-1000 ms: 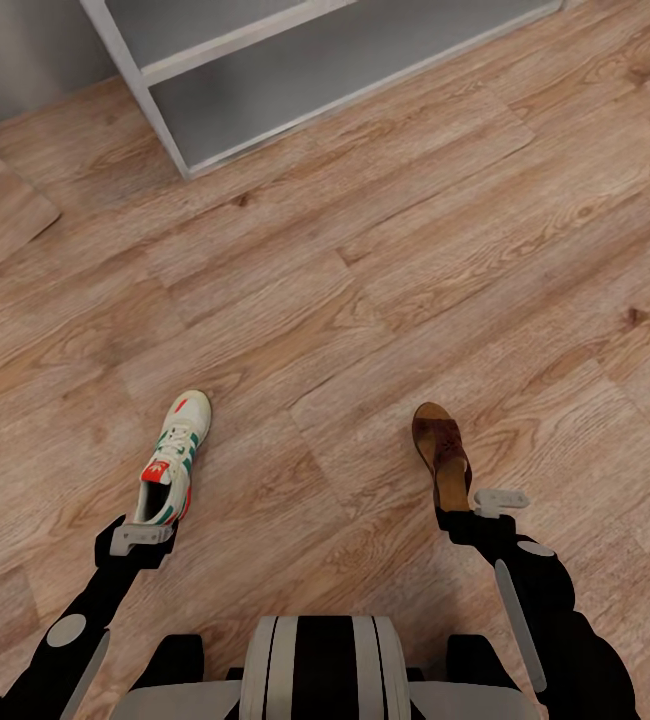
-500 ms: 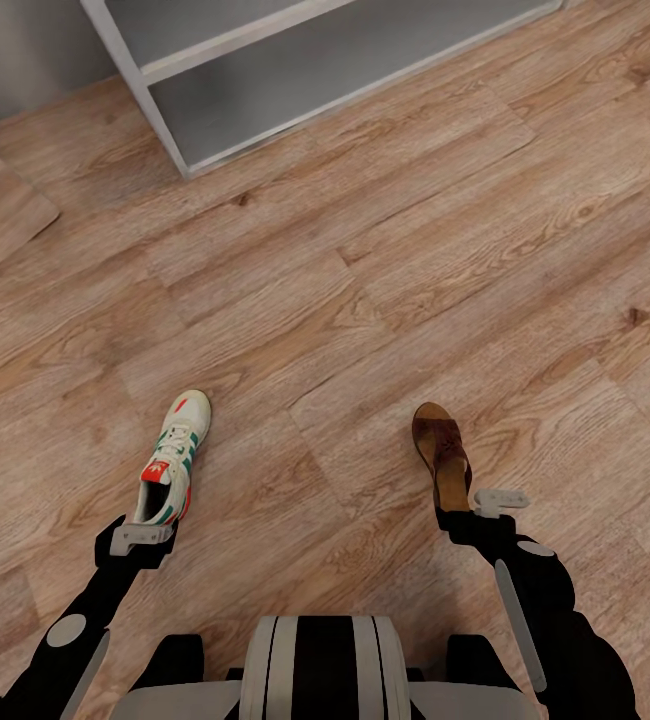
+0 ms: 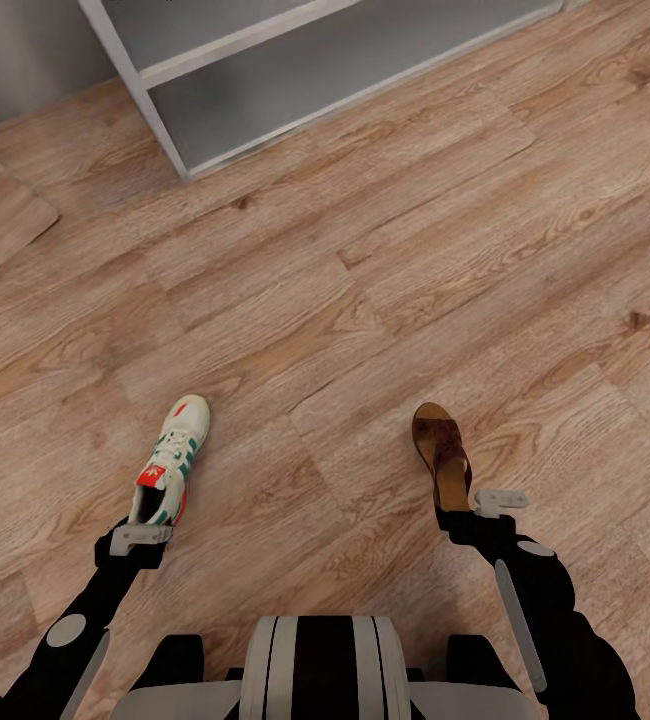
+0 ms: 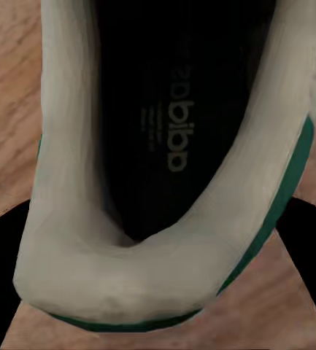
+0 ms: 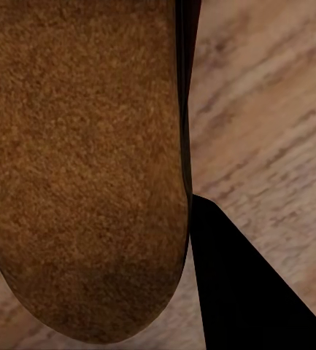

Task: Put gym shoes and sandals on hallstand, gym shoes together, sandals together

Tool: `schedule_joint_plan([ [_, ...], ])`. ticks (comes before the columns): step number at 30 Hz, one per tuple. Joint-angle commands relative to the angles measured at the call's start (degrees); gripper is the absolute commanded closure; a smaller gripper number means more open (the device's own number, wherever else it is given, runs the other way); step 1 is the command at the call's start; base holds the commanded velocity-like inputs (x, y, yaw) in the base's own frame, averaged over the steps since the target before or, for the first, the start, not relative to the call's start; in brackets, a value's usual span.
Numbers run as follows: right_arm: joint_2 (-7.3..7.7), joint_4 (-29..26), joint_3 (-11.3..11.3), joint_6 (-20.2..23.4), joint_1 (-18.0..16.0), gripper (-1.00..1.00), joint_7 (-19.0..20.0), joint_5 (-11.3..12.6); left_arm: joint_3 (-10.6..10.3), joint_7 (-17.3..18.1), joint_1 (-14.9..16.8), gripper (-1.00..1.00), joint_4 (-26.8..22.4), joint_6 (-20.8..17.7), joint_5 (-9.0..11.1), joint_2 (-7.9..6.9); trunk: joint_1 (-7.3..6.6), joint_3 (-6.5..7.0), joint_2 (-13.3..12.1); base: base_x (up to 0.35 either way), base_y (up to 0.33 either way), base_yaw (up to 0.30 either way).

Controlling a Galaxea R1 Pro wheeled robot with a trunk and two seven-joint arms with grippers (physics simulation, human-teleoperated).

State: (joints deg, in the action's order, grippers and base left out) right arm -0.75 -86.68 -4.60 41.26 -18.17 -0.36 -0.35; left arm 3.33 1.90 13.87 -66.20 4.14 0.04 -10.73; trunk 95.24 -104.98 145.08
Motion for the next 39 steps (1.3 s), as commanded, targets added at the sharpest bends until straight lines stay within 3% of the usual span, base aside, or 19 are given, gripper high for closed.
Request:
schedule_joint_plan([
  [1,-0.04,-0.06,-0.05,0.29,-0.02,1.0,-0.16,0.17,0.08,0.15,0.01,1.0,0.02,0.13,-0.04,0.0,-0.01,-0.02,0.01,0.0,0.0,0.0],
  [22,-0.04,-0.02,0.1,0.29,-0.02,1.0,-0.05,0.25,0.09,0.18,0.01,1.0,-0.07,0.09,-0.13,0.0,-0.01,-0.02,0.01,0.0,0.0,0.0],
  [23,-0.04,0.0,0.33,0.26,-0.02,1.0,0.01,0.25,0.09,0.17,0.01,1.0,-0.07,0.08,-0.13,0.0,-0.01,-0.02,0.01,0.0,0.0,0.0],
  [29,-0.04,-0.05,7.02,0.15,-0.02,1.0,-0.08,0.18,-0.07,0.13,0.01,1.0,-0.21,0.08,-0.13,0.11,-0.01,-0.02,0.01,0.0,0.0,0.0],
  [39,-0.04,-0.12,8.29,0.19,-0.02,1.0,-0.22,0.17,-0.17,0.1,0.01,1.0,-1.87,-0.05,-0.13,0.22,-0.01,-0.02,0.01,0.0,0.0,0.0],
])
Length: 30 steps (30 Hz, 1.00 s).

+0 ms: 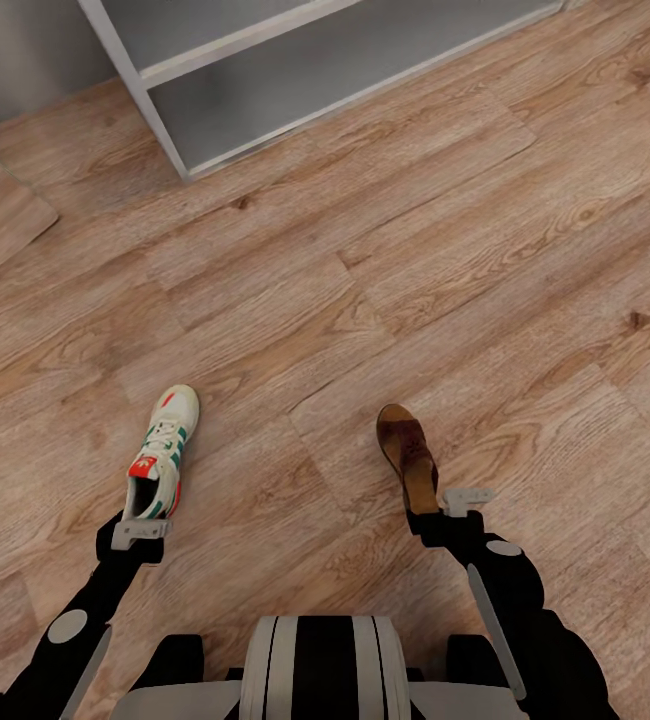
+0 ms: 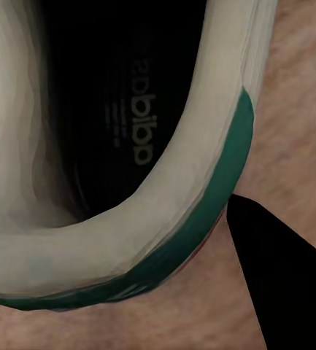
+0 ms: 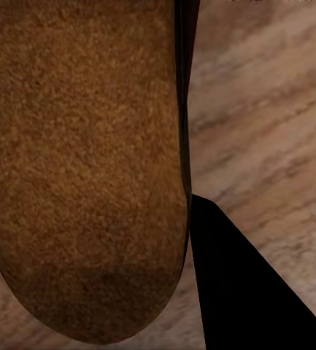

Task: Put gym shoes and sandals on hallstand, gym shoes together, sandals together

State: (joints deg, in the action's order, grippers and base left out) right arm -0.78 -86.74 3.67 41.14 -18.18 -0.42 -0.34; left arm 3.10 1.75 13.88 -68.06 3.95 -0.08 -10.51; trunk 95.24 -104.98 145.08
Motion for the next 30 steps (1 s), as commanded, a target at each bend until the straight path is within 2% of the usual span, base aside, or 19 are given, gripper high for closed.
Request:
schedule_joint_plan([
  [1,-0.01,-0.07,0.02,0.32,-0.02,1.0,-0.18,0.17,0.07,0.24,0.0,1.0,-0.36,0.1,0.0,0.01,-0.01,-0.03,0.01,0.0,0.0,0.0],
  [7,-0.01,-0.1,0.02,0.35,-0.02,1.0,-0.27,0.17,-0.01,0.18,0.0,1.0,-3.61,-0.5,0.08,0.05,-0.13,1.17,-0.06,0.0,0.0,0.0],
  [8,-0.01,-0.1,-0.02,0.35,-0.02,1.0,-0.28,0.17,-0.01,0.18,0.0,1.0,-4.98,-1.63,0.09,0.07,-0.16,1.46,-0.07,0.0,0.0,0.0],
  [12,-0.01,-0.1,-0.08,0.36,-0.02,1.0,-0.34,0.17,-0.02,0.18,0.0,1.0,-11.57,-8.83,0.09,1.4,-0.26,2.69,-0.12,0.0,0.0,0.0],
  [14,-0.01,-0.1,-0.22,0.38,-0.02,1.0,-0.35,0.16,-0.09,0.18,0.0,1.0,-17.23,-15.51,0.09,2.74,-0.31,3.32,-0.15,0.0,0.0,0.0],
  [18,-0.01,-0.1,-0.37,0.4,-0.02,1.0,-0.31,0.15,-0.17,0.18,0.04,1.0,-23.26,-22.69,0.08,3.62,-0.42,4.57,-0.21,0.0,0.0,0.0],
  [22,-0.01,-0.1,-0.39,0.39,-0.02,1.0,-0.33,0.16,-0.37,0.18,0.08,1.0,-23.84,-24.9,0.08,4.38,-0.52,5.83,-0.26,0.0,0.0,0.0],
  [27,-0.01,-0.1,-0.41,0.37,-0.02,1.0,-0.36,0.11,-3.68,0.14,0.09,1.0,-23.68,-25.74,0.04,5.17,-0.65,7.4,-0.33,0.0,0.0,0.0],
  [30,-0.01,-0.1,-0.36,0.39,-0.02,1.0,-0.37,0.12,-4.46,0.1,0.09,1.0,-23.64,-29.74,0.06,5.31,-0.73,8.33,-0.37,0.0,0.0,0.0],
])
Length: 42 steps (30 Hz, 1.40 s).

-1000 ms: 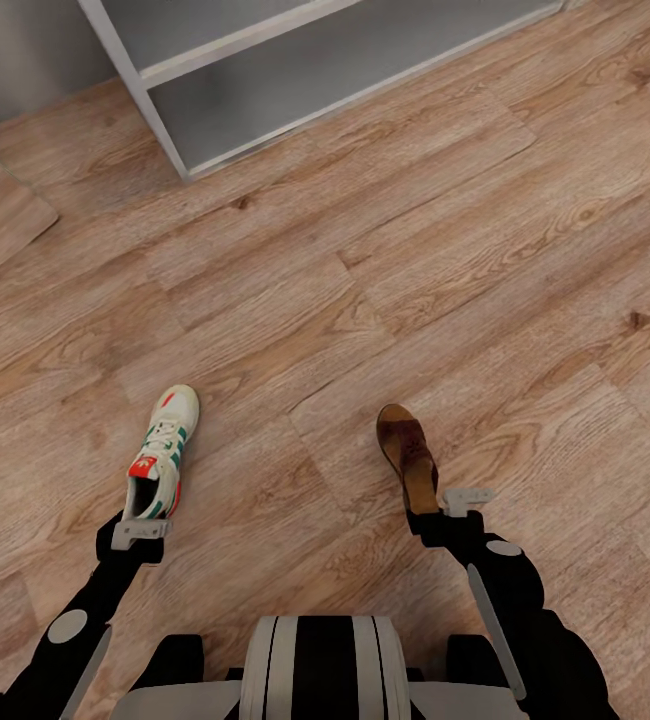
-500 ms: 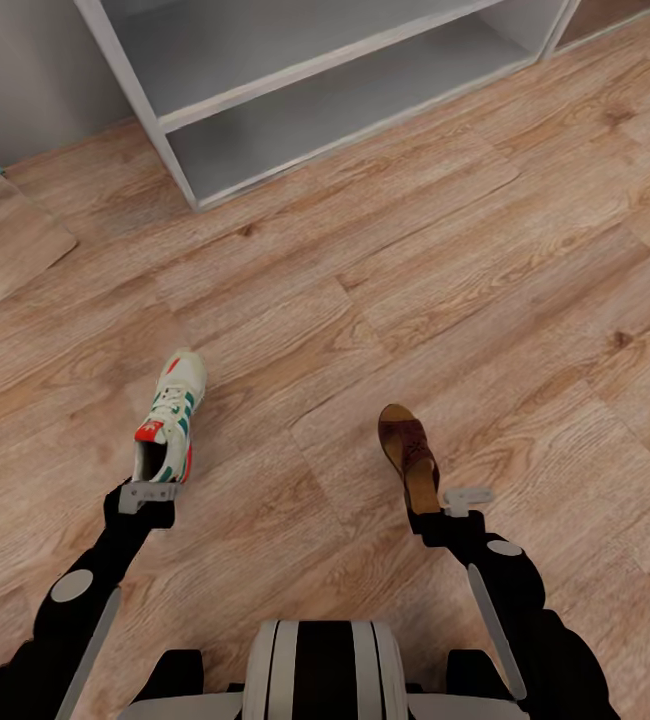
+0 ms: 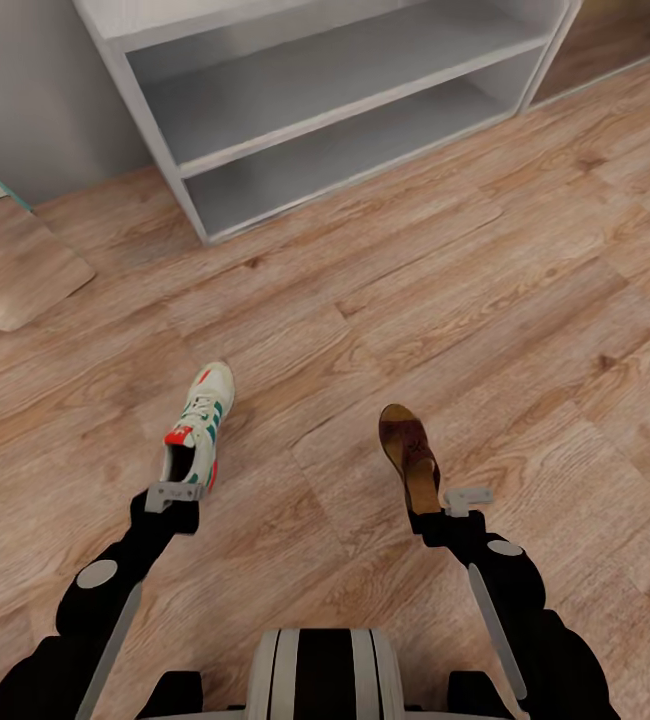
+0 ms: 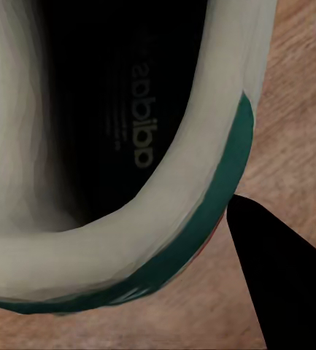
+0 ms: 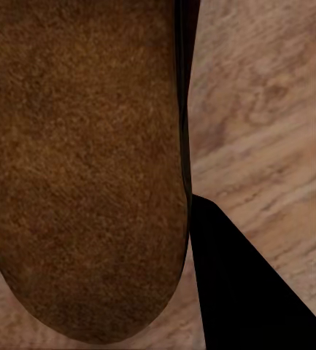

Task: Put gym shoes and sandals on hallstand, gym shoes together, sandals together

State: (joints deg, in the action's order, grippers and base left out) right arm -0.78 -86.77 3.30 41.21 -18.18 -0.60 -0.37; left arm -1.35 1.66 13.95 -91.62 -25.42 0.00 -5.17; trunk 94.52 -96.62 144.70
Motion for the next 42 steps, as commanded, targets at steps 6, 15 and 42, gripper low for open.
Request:
schedule_joint_plan([
  [6,-0.01,-0.06,0.08,0.36,-0.02,1.0,-0.11,0.19,5.68,0.19,0.02,1.0,-0.13,-3.65,0.09,0.07,-0.16,1.47,-0.07,0.0,0.0,0.0],
  [15,-0.01,-0.06,0.04,0.32,-0.02,1.0,-0.11,0.19,5.92,0.19,0.02,1.0,-0.14,-3.67,0.1,0.07,-0.39,4.25,-0.19,0.0,0.0,0.0],
  [42,-0.01,-0.06,0.04,0.28,-0.02,1.0,-0.11,0.19,5.99,0.19,0.02,1.0,-0.14,-3.67,4.09,0.04,-1.09,12.75,-0.55,0.0,0.0,0.0],
])
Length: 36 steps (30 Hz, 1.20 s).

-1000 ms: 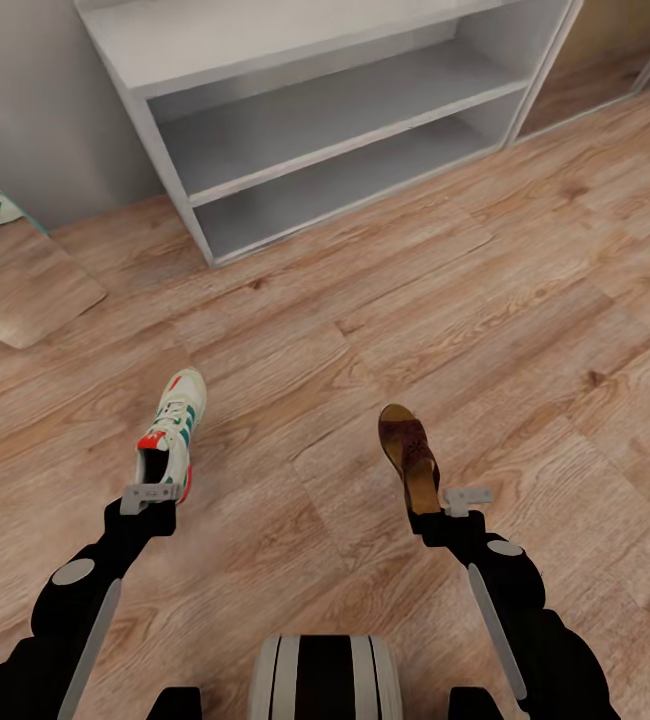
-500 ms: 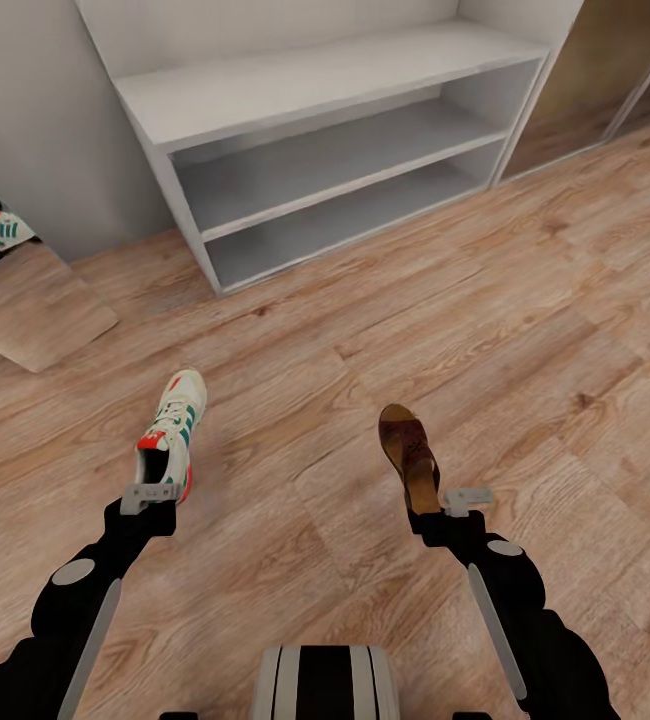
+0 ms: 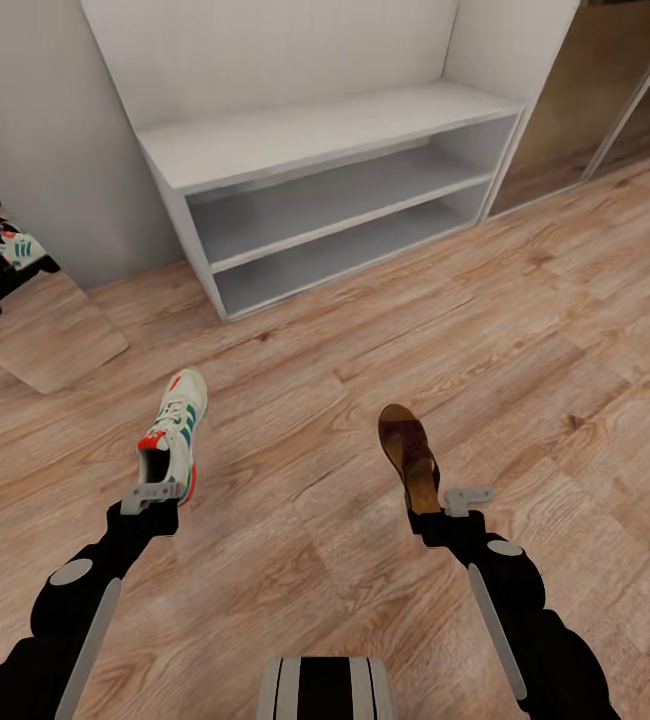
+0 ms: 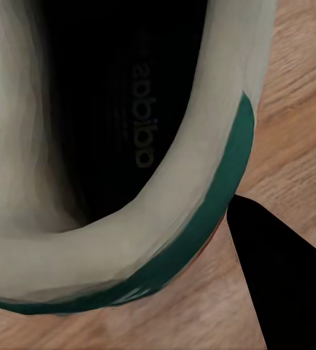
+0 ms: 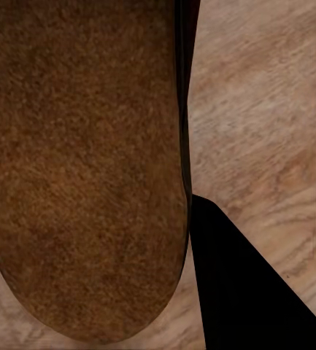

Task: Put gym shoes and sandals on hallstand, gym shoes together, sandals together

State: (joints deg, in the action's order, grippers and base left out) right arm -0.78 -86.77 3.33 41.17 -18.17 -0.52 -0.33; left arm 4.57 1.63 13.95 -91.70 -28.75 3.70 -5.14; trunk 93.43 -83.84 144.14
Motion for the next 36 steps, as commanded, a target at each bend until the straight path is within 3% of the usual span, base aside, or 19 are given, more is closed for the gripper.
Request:
schedule_joint_plan([
  [1,-0.01,-0.06,0.01,0.32,-0.02,1.0,-0.18,0.16,0.08,0.22,0.02,1.0,-0.06,-0.34,0.46,0.01,-0.03,0.29,0.0,0.0,0.0,0.0],
  [36,-0.01,-0.06,0.01,0.32,-0.02,1.0,-0.18,0.16,0.09,0.22,0.02,1.0,-0.06,-0.34,0.78,-0.04,-0.93,11.32,-0.47,0.0,0.0,0.0],
])
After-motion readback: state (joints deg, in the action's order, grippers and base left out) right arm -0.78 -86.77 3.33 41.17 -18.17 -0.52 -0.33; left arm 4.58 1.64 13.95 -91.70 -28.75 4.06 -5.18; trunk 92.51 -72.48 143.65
